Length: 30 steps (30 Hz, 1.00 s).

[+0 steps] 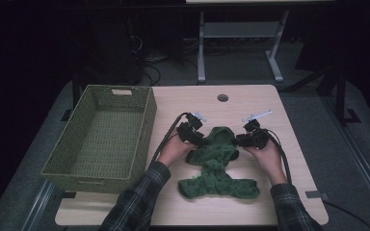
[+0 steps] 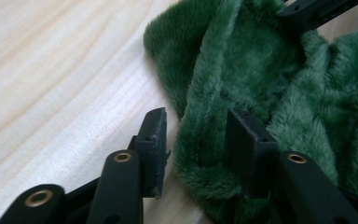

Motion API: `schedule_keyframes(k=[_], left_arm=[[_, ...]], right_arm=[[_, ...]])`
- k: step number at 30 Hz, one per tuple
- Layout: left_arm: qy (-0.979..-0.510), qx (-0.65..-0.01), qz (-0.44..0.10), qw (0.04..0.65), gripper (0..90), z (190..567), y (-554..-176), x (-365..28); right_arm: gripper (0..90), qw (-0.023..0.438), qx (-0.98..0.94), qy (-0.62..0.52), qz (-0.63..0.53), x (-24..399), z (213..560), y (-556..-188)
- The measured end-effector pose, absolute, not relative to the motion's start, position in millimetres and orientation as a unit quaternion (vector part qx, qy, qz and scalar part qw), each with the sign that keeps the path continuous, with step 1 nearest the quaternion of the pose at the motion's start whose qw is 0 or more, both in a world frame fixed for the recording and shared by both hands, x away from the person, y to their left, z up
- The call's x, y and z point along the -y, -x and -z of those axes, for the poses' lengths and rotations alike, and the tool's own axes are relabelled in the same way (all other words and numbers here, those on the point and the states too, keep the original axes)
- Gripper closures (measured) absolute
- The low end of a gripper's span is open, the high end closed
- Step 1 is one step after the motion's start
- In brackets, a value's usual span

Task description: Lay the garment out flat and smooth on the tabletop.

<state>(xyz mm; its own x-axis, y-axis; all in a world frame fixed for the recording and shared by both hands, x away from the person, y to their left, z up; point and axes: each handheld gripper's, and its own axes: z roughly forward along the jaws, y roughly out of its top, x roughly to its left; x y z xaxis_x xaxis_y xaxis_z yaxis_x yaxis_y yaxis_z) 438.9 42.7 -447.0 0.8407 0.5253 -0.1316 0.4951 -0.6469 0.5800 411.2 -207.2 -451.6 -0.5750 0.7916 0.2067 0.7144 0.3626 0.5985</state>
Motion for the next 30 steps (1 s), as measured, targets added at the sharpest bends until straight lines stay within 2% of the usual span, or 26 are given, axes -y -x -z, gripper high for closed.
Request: schedule_keyframes(k=[2,4,6,9,17,30], left_arm=[[-0.910,-0.280,-0.029,0.306,71.7,448.1,-437.8,-42.2],[-0.913,-0.275,-0.031,0.298,81.6,449.0,-437.2,-41.8],[-0.918,-0.268,-0.035,0.291,86.2,448.2,-437.0,-42.9],[-0.916,-0.270,-0.039,0.294,87.3,445.1,-435.1,-44.3],[-0.893,-0.292,-0.104,0.327,87.5,428.3,-435.2,-62.5],[-0.894,-0.306,-0.095,0.312,88.1,460.0,-441.7,-63.3]], right_arm=[[68.6,0.055,-0.827,-0.459,-0.321,204.3,456.3,-412.2],[77.1,0.053,-0.829,-0.459,-0.314,202.9,458.3,-412.6],[84.1,0.059,-0.833,-0.455,-0.310,200.9,458.5,-411.7],[85.9,0.071,-0.835,-0.449,-0.310,199.5,456.5,-410.8],[86.7,0.127,-0.833,-0.430,-0.326,209.0,425.4,-406.9],[87.4,0.096,-0.833,-0.450,-0.306,217.8,459.1,-421.7]])
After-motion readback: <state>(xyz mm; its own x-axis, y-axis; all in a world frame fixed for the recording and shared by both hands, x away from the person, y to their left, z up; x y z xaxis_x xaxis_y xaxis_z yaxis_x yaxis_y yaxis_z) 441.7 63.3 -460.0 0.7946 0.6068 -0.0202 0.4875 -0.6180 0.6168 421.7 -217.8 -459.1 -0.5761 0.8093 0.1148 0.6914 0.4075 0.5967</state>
